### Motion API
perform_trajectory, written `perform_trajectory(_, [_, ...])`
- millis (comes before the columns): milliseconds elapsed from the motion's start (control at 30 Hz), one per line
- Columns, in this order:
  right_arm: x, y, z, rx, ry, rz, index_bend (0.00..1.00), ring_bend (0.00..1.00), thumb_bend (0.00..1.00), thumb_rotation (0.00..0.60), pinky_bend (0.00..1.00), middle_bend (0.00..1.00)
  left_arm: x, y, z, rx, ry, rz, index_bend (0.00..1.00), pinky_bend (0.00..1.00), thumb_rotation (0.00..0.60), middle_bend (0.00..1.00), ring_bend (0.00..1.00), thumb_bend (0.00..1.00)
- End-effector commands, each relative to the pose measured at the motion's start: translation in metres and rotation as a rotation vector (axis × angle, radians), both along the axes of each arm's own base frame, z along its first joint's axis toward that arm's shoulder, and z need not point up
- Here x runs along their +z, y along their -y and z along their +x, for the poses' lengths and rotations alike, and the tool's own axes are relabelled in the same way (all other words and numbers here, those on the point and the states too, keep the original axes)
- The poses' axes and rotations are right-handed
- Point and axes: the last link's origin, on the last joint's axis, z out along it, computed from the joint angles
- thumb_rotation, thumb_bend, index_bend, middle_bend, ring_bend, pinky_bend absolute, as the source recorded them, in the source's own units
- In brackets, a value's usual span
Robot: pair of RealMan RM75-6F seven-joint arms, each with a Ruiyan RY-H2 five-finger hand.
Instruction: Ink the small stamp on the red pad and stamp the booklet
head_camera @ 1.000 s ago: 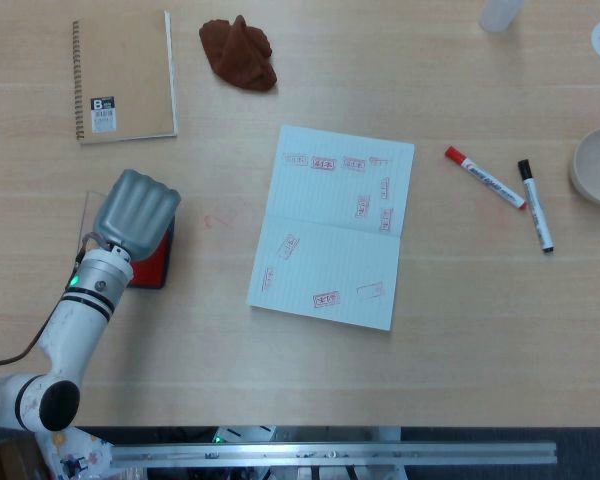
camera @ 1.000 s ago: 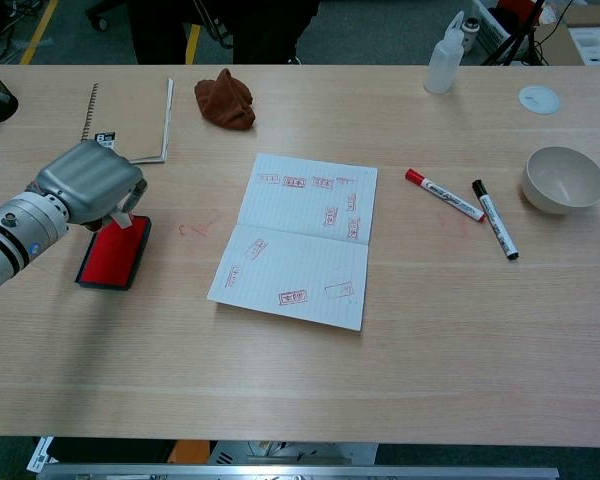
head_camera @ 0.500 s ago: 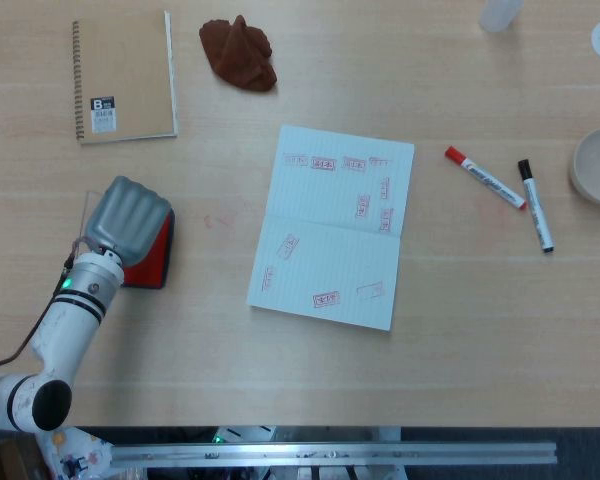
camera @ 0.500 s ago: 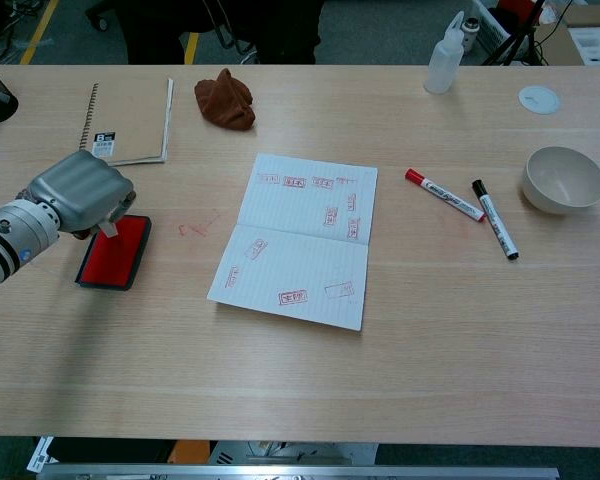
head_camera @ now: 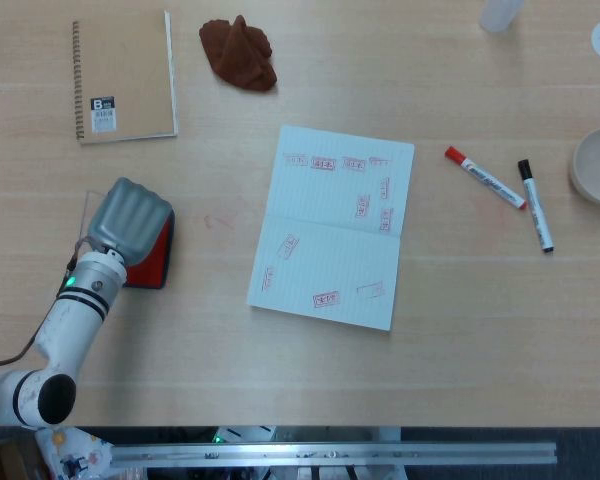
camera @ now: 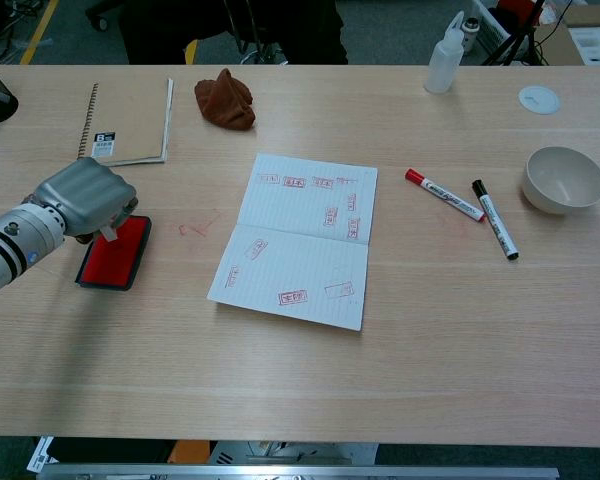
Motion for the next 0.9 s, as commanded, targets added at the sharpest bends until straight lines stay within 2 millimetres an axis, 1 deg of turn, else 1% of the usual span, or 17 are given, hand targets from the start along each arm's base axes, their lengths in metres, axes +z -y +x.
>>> perform_trajectory(33, [0.000, 0.000, 0.001, 0.001, -0.001, 0.000, 0.34, 0.29, 0.15, 0.600, 0.36, 0.40, -0.001, 0.000, -0.001, 0.002, 0.002, -0.001, 0.60, 1.00, 0.600, 1.00, 1.00, 0.29])
perform_trajectory(433, [0.001, 0.000, 0.002, 0.000, -0.005, -0.003, 0.34, 0.29, 0.15, 0.600, 0.36, 0.40, -0.002, -0.002, -0.005, 0.015, 0.002, 0.004, 0.60, 1.00, 0.600, 1.00, 1.00, 0.29])
perform_trajectory(900, [0.002, -0.001, 0.006, 0.010, -0.004, -0.004, 0.34, 0.29, 0.15, 0.600, 0.36, 0.40, 0.005, 0.001, -0.016, 0.059, 0.036, 0.014, 0.60, 1.00, 0.600, 1.00, 1.00, 0.29])
